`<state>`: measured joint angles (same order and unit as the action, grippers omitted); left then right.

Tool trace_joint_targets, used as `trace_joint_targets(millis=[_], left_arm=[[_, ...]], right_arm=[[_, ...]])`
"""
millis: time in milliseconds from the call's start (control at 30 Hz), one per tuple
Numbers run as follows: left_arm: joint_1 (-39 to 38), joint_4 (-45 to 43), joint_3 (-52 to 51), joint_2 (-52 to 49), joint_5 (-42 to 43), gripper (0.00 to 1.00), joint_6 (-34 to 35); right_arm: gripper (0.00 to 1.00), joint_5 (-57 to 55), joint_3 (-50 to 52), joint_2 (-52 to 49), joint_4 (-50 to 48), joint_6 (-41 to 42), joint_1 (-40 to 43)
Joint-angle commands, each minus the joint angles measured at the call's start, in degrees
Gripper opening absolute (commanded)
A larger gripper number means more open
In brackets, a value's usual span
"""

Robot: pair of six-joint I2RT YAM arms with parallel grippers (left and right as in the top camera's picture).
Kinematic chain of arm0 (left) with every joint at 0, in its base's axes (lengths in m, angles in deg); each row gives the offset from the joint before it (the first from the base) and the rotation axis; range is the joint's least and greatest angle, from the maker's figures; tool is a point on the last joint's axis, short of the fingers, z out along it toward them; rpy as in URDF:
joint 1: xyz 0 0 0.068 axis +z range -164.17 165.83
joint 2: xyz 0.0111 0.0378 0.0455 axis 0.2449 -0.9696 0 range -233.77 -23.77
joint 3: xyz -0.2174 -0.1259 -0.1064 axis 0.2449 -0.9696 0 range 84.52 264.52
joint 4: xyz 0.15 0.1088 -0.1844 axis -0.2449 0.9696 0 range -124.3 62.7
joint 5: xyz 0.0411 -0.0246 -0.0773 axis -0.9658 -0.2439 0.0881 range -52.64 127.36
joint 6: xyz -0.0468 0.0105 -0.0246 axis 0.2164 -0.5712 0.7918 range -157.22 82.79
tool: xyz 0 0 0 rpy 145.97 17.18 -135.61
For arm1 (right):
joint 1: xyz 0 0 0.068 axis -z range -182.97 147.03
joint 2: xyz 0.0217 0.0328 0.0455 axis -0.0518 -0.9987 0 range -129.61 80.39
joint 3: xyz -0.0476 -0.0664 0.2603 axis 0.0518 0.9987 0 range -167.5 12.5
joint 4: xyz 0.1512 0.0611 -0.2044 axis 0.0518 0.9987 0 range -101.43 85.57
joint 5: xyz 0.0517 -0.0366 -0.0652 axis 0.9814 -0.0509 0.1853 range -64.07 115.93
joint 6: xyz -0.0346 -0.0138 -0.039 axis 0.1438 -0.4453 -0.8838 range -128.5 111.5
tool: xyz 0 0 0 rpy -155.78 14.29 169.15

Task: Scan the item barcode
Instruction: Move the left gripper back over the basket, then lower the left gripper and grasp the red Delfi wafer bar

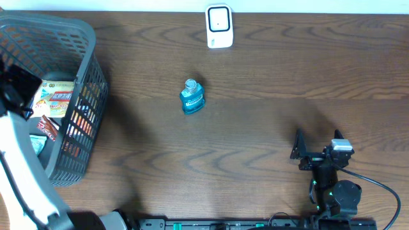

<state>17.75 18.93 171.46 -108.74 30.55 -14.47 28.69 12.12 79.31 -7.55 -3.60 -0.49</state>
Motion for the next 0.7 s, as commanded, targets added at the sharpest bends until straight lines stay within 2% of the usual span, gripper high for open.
trace_joint_targets(millis=[0,200,467,667], left_arm=[[0.26,4.42,0.72,-4.9,2.34,0.98,2.1],[0.28,7.17,-1.66,-12.44,2.34,0.98,5.6],[0.81,7.91,-1.84,-19.19,2.34,0.98,5.64],[4.2,7.72,-3.17,-22.23,2.36,0.98,6.14]], right_arm=[[0.99,-0.28,0.07,0.04,0.24,-0.7,-0.33],[0.99,-0.28,0.07,0.04,0.24,-0.7,-0.33],[0.99,-0.28,0.07,0.04,0.24,-0.7,-0.33],[0.99,-0.28,0.07,0.04,0.24,-0.7,-0.33]])
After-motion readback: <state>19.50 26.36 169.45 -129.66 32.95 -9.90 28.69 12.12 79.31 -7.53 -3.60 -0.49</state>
